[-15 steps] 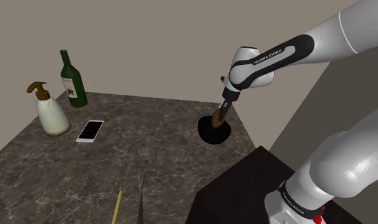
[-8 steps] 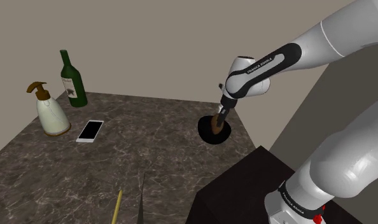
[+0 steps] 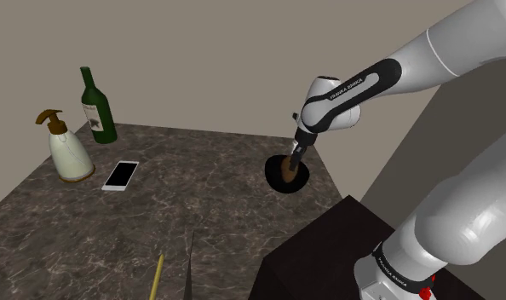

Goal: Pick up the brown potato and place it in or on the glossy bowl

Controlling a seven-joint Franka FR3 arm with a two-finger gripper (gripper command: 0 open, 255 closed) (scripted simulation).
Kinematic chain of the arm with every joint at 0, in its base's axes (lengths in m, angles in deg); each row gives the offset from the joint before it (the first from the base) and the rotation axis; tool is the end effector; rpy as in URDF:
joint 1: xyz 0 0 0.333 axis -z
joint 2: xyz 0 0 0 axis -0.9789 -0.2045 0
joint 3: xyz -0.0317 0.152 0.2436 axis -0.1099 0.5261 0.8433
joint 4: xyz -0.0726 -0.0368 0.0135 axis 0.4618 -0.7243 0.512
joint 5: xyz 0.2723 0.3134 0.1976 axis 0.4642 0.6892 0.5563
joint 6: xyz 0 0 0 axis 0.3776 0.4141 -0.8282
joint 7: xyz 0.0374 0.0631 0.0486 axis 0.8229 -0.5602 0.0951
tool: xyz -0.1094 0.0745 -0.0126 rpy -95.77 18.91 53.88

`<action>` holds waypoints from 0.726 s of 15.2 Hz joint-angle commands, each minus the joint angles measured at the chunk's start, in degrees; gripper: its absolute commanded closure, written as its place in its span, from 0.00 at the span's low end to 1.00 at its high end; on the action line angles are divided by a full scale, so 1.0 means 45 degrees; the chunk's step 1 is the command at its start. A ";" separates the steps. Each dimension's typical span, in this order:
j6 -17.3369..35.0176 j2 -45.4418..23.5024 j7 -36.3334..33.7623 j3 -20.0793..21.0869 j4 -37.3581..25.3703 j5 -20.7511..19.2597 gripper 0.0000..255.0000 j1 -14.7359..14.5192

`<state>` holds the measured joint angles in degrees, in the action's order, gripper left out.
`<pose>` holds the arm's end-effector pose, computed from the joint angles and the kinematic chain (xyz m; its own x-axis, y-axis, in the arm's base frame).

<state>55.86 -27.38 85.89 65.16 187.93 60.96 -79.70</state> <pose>0.4716 -0.0439 0.1751 0.9128 0.4082 0.0123 0.4082 -0.9111 -0.0575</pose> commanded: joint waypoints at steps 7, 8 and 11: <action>-0.0994 0.0764 -0.0163 -0.0007 -0.0240 -0.0234 0.00 0.0066; -0.1489 0.1114 -0.0227 -0.0006 -0.0389 -0.0327 0.00 0.0097; -0.1878 0.1376 -0.0272 0.0001 -0.0519 -0.0390 0.00 0.0124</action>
<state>47.88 -21.45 84.76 65.13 185.73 59.28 -79.15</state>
